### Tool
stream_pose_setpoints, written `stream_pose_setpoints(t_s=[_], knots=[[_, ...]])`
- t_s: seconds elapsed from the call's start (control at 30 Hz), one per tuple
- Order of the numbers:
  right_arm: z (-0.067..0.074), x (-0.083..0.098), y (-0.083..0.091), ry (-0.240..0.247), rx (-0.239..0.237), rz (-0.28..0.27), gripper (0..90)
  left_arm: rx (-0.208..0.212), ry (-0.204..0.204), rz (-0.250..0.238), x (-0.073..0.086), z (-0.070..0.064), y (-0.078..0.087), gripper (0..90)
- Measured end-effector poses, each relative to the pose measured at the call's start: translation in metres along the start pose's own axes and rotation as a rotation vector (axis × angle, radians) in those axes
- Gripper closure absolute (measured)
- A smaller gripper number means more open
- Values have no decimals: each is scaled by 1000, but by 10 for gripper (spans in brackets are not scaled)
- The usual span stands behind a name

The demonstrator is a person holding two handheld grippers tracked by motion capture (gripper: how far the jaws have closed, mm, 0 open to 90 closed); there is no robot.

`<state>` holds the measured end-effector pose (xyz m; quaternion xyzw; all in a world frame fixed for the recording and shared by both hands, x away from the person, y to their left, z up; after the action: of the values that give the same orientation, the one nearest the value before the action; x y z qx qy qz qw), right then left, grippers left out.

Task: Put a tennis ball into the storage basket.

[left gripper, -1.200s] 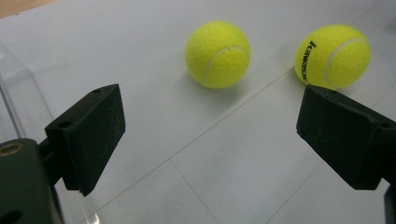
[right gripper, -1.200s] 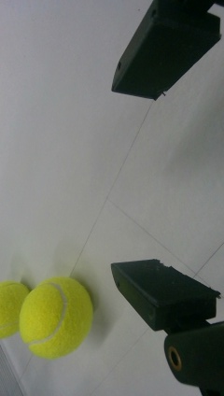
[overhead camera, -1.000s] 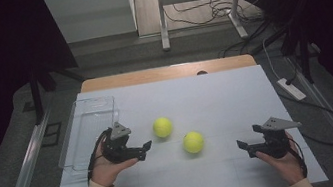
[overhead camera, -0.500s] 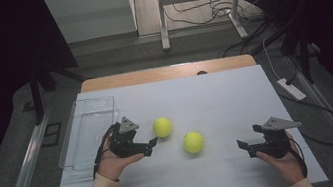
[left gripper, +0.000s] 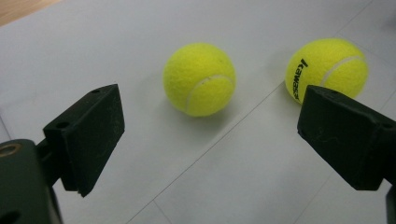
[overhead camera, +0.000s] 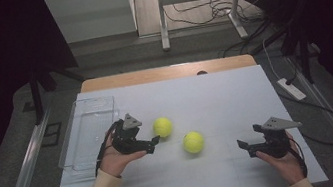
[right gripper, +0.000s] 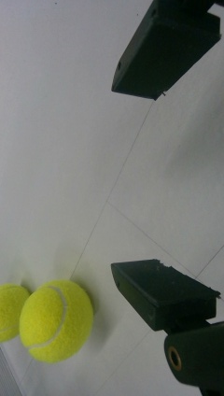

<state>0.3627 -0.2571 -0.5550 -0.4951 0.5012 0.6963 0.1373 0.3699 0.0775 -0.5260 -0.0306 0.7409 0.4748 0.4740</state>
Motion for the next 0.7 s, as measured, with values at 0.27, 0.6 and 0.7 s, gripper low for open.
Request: stream_pose_setpoints(t_s=[0.27,0.6,0.7], knots=[[0,1,0,1,1,4,121,9,-5,14,-4,-2,-7,82],[0,1,-1,3,2,5,120,16,-12,30,-8,-1,-12,78],[0,1,-1,4,0,4,120,17,-5,38,-10,1,-14,72]])
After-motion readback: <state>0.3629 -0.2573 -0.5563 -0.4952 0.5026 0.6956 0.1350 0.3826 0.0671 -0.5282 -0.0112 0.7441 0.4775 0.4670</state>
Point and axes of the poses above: each handheld gripper's, and its own axes: y roughly backward along the jaws, x roughly out of its underside, z roughly to its left, the point moved 10 cm from there along -y, roughly forward along the jaws, and after that the axes turned 5 degrees about x, right-handed, at the moved point
